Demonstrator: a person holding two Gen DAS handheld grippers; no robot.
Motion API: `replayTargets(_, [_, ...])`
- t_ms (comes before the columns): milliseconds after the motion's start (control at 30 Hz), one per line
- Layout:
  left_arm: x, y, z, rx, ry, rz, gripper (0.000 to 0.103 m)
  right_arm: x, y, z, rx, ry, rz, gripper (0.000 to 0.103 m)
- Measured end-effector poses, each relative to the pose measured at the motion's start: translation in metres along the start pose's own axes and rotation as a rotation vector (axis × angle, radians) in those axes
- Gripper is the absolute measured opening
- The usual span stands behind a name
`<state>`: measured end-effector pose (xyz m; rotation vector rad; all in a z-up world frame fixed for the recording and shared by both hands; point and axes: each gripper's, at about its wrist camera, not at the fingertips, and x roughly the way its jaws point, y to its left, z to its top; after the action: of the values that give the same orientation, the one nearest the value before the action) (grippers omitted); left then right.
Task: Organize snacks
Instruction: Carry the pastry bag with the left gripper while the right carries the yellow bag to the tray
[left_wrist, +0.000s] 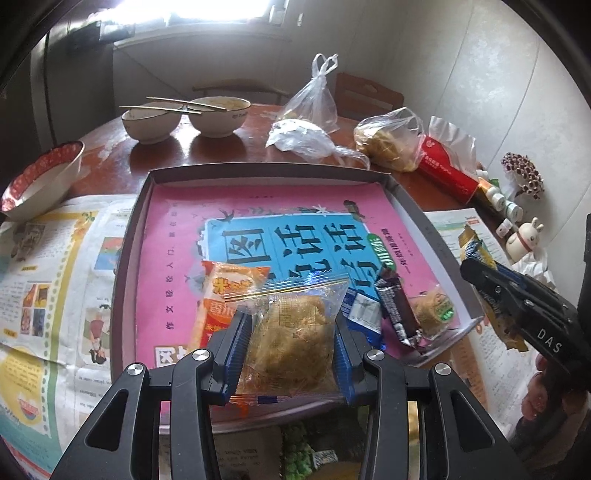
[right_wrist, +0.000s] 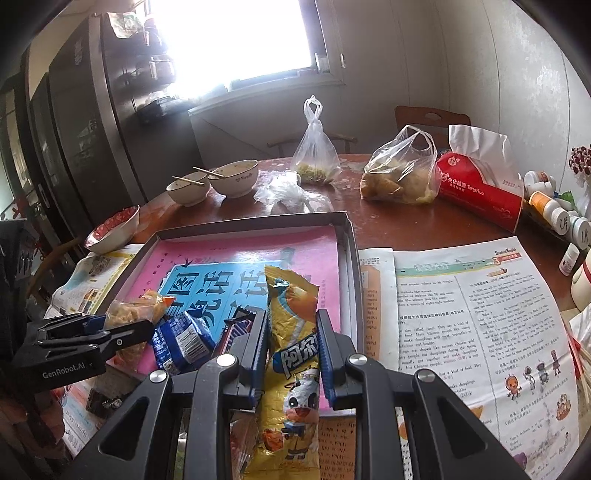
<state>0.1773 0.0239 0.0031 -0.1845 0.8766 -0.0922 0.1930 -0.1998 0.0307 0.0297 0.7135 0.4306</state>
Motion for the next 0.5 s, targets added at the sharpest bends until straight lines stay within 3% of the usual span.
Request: replayTargets(500, [0.008, 0.005, 0.007, -0.006, 0.007, 0.018, 0.043, 0.024, -0.003, 0.01, 0.01, 0.034, 0.012, 0.025])
